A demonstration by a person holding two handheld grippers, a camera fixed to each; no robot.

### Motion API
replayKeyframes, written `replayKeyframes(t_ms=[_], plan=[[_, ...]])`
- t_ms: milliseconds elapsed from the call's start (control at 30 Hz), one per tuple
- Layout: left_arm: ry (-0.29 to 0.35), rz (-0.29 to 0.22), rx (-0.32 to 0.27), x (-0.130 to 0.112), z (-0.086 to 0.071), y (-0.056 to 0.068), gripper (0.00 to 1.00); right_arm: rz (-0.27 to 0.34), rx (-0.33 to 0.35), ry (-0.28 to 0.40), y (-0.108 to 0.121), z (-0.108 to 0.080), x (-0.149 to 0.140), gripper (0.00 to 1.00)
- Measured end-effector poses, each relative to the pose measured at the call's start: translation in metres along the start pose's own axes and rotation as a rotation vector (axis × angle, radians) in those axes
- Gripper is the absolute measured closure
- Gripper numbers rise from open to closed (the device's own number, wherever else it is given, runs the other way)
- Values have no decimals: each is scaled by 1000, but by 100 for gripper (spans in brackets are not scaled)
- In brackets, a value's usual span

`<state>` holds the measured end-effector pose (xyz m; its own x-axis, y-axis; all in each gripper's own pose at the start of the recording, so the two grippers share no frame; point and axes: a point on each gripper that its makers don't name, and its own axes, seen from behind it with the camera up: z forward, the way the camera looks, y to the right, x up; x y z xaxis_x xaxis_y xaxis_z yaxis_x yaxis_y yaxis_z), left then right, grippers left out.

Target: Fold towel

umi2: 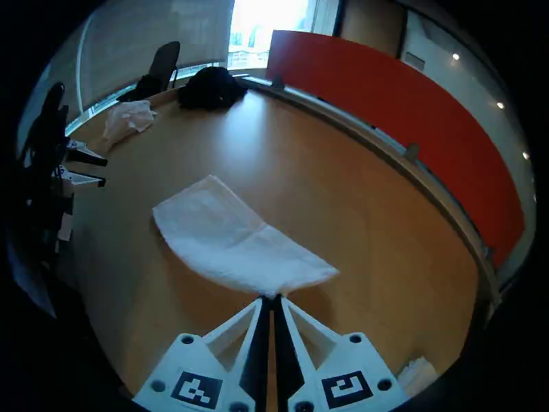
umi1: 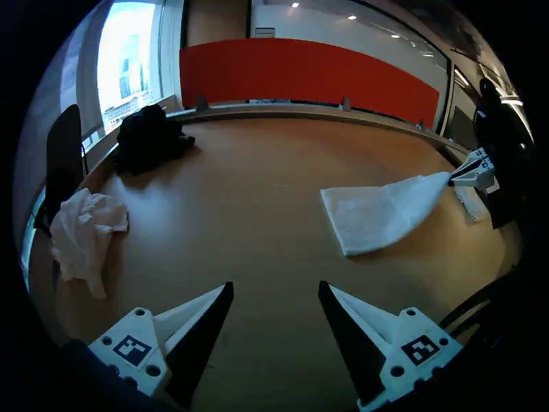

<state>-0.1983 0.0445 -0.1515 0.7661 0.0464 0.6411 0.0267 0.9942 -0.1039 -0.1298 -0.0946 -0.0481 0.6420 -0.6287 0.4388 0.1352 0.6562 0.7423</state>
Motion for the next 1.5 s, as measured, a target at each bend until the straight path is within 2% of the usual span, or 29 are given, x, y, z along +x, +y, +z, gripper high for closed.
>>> replayKeyframes(t_ms=[200,500,800,1000,1300,1500], plan=[[2,4,0,0,-2,-2,8,-22,8,7,-3,-2,10,97],[5,-11,7,-1,-8,-4,8,-74,53,44,-25,10,44,96],[7,-35,11,-5,-16,-5,8,-125,135,75,-65,37,81,96],[8,-51,26,-8,-25,-10,8,-165,208,70,-99,59,98,96],[4,-86,62,-16,-37,-26,8,-202,283,30,-139,92,100,96],[-1,-98,72,-20,-40,-31,8,-199,286,7,-143,102,96,96]])
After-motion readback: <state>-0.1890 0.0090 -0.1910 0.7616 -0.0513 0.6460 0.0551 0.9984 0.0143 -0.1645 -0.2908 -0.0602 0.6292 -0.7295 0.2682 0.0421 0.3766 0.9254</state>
